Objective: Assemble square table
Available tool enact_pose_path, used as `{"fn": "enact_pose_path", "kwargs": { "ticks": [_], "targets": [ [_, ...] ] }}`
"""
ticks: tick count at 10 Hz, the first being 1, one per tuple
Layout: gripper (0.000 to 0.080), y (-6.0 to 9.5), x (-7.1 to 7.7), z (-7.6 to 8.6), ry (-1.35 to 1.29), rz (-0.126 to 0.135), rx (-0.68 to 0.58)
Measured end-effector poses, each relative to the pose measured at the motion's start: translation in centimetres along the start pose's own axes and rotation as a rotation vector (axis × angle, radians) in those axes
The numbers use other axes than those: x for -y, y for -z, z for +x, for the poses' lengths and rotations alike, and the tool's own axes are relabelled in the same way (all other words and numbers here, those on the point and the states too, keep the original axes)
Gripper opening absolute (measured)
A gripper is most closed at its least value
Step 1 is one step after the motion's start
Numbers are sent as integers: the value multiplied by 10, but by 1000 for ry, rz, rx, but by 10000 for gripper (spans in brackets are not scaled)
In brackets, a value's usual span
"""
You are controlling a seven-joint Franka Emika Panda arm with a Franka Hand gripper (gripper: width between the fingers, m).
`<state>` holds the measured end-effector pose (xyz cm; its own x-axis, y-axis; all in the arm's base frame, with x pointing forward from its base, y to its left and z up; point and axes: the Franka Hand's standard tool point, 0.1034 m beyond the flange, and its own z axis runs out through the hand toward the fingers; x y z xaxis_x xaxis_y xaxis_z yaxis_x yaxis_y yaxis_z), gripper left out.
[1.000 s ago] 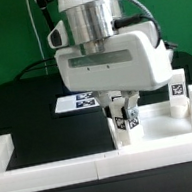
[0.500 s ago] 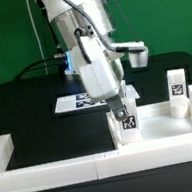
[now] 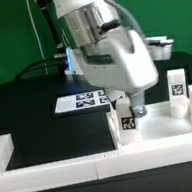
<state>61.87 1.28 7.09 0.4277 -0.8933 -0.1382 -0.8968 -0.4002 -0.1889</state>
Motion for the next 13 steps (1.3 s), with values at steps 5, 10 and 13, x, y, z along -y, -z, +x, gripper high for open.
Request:
{"fn": "enact_pose_path", "kwargs": {
  "ticks": [5, 10, 13],
  "targets": [
    [649, -2, -3, 7, 523, -50, -25],
    [387, -5, 0, 10, 676, -67, -32],
    [291, -5, 0, 10, 444, -61, -40]
  ]
}}
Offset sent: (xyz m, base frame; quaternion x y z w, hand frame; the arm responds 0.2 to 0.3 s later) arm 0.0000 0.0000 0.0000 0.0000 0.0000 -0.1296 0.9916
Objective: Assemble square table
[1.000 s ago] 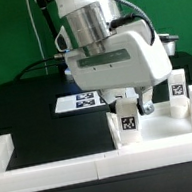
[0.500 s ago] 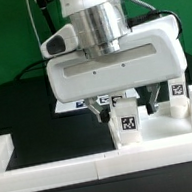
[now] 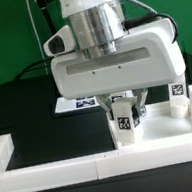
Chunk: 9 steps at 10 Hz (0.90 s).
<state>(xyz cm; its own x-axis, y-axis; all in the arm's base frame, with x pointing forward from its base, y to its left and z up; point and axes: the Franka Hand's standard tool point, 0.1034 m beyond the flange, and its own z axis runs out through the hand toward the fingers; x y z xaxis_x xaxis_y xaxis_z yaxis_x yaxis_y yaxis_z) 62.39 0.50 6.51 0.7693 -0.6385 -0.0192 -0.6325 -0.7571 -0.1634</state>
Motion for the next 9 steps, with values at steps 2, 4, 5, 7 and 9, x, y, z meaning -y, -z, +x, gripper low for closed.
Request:
{"fn": "enact_pose_path", "kwargs": {
  "ticks": [2, 4, 5, 7, 9],
  "targets": [
    [291, 1, -2, 2, -196, 11, -5],
    [291, 2, -2, 2, -521, 35, 36],
    [291, 1, -1, 1, -696, 61, 61],
    [291, -1, -1, 1, -996, 119, 113],
    [291, -1, 0, 0, -1117, 114, 123]
  ]
}}
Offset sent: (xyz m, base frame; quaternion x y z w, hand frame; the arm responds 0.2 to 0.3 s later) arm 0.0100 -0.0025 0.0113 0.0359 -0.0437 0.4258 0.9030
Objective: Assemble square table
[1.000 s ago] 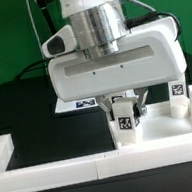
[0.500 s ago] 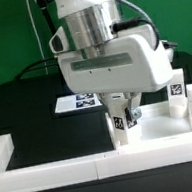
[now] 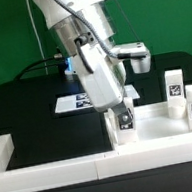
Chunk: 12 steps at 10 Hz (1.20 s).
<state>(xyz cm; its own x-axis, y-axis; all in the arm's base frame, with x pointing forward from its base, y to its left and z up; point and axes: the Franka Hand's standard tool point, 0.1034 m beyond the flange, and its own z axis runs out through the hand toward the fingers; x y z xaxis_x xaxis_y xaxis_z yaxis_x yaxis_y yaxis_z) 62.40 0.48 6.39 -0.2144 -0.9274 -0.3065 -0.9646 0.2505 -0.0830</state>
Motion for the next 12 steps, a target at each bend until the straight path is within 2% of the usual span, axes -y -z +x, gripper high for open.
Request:
{"fn": "enact_pose_path", "kwargs": {
  "ticks": [3, 5, 7, 8, 9, 10, 11, 12],
  "targets": [
    [291, -1, -1, 0, -114, -2, 0],
    [291, -1, -1, 0, -271, 16, -18],
    [295, -1, -2, 1, -249, 17, -33],
    [457, -1, -2, 0, -248, 17, -33],
    [457, 1, 0, -4, -242, 29, -32],
    [602, 9, 0, -10, -231, 44, -28],
    [635, 24, -3, -18, -216, 54, -18],
    [635, 42, -4, -25, -211, 66, -2]
  ]
}}
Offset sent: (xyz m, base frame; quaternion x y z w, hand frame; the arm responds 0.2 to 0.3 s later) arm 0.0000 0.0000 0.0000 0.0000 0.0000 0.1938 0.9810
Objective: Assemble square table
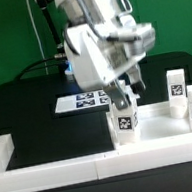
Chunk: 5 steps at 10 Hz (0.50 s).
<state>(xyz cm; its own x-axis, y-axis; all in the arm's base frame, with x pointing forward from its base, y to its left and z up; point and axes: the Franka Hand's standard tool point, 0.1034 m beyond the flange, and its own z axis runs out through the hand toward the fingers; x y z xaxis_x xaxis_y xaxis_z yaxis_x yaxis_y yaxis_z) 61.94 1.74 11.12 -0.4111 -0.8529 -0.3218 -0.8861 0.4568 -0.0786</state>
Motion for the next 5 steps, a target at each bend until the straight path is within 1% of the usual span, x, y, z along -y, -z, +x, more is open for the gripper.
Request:
{"fn": "enact_pose_path", "kwargs": {
  "ticks": [1, 2, 3, 5],
  "targets": [
    [647, 17, 2, -7, 3, 18, 16],
    [648, 29, 5, -11, 7, 30, 28],
    [648, 30, 6, -12, 8, 29, 30],
    [648, 27, 5, -11, 8, 24, 27]
  ]
}}
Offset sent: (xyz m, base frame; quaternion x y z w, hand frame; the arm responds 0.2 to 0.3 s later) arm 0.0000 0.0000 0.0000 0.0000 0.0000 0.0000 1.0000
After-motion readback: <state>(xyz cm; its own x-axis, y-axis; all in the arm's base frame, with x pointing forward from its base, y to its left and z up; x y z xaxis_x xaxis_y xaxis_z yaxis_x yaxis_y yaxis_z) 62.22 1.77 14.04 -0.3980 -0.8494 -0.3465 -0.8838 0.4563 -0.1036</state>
